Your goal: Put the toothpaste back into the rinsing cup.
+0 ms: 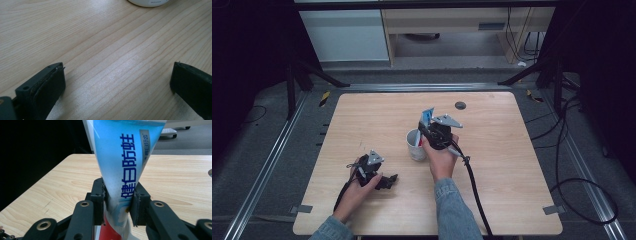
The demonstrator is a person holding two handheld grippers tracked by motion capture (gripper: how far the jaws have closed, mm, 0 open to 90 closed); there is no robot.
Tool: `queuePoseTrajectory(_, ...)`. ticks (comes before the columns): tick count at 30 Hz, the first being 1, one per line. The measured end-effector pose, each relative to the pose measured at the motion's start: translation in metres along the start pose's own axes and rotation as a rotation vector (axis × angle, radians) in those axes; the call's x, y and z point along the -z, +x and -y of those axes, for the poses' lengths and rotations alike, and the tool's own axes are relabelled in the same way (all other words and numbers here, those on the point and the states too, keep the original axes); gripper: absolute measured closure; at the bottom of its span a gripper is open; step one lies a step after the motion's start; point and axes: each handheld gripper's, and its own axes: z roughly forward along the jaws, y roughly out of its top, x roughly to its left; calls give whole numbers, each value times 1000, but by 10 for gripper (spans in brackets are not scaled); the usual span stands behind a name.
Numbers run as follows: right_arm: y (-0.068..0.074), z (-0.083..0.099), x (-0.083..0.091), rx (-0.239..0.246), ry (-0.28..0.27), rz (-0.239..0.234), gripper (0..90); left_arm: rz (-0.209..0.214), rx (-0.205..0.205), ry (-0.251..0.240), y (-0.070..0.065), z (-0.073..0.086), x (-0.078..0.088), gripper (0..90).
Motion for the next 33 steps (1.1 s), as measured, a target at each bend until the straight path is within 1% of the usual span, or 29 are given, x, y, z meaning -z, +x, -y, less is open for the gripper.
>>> queuePoseTrajectory(10,0,1,1,25,-2,21,632,0,0,0,0,0,0,0)
queuePoseTrajectory(12,0,2,1,26,-1,28,605,0,0,0,0,0,0,0)
queuePoseTrajectory(14,0,2,1,28,0,31,599,0,0,0,0,0,0,0)
queuePoseTrajectory(18,1,2,2,49,0,44,566,0,0,0,0,0,0,0)
queuePoseTrajectory(21,1,2,2,56,-2,51,543,0,0,0,0,0,0,0)
queuePoseTrajectory(27,2,2,3,68,-5,58,528,0,0,0,0,0,0,0)
queuePoseTrajectory(33,3,2,3,70,-8,60,521,0,0,0,0,0,0,0)
